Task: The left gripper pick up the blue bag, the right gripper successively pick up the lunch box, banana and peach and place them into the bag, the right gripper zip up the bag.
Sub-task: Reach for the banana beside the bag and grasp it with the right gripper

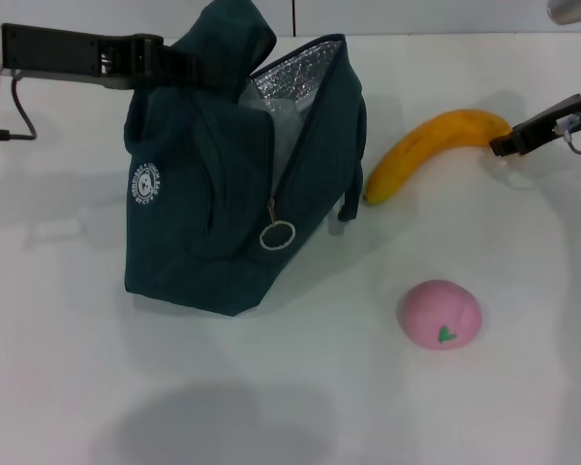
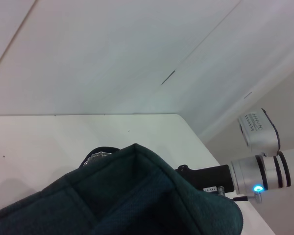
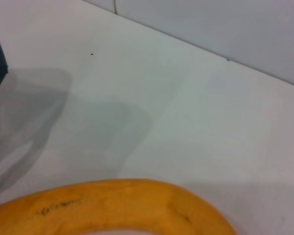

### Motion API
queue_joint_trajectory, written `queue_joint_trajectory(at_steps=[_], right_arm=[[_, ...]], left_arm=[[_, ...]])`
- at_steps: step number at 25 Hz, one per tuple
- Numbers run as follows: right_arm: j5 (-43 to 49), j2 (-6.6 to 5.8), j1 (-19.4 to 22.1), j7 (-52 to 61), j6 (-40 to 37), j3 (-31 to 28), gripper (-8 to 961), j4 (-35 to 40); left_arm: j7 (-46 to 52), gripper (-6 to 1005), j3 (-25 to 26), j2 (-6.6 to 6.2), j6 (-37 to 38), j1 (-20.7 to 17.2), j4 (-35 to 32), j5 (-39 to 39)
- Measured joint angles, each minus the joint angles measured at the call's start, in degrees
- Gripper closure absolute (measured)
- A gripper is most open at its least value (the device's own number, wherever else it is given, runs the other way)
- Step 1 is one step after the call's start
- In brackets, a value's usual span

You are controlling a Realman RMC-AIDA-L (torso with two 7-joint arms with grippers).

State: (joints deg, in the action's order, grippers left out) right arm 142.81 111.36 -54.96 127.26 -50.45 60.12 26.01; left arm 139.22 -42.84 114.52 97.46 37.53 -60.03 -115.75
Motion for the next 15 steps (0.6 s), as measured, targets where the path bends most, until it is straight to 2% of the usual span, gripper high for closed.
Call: queue_joint_trajectory(at_steps=[7,12,15], right_arm=[[0.0,0.08,-0.2,0.0,0.0,0.0,593,0.0],[0.0,0.08,-0.1,0.0,0.0,0.0,719,0.0],[0.0,0.06,-0.1,0.0,0.0,0.0,744,0.0]], left_arm=[[-0.1,963,0.1,-0.03,0.0,0.0,0.0,0.0],[-0.1,963,0.0,-0.05,0.0,0.0,0.0,0.0],[-0.1,963,0.0,-0.07,0.0,0.0,0.0,0.0]])
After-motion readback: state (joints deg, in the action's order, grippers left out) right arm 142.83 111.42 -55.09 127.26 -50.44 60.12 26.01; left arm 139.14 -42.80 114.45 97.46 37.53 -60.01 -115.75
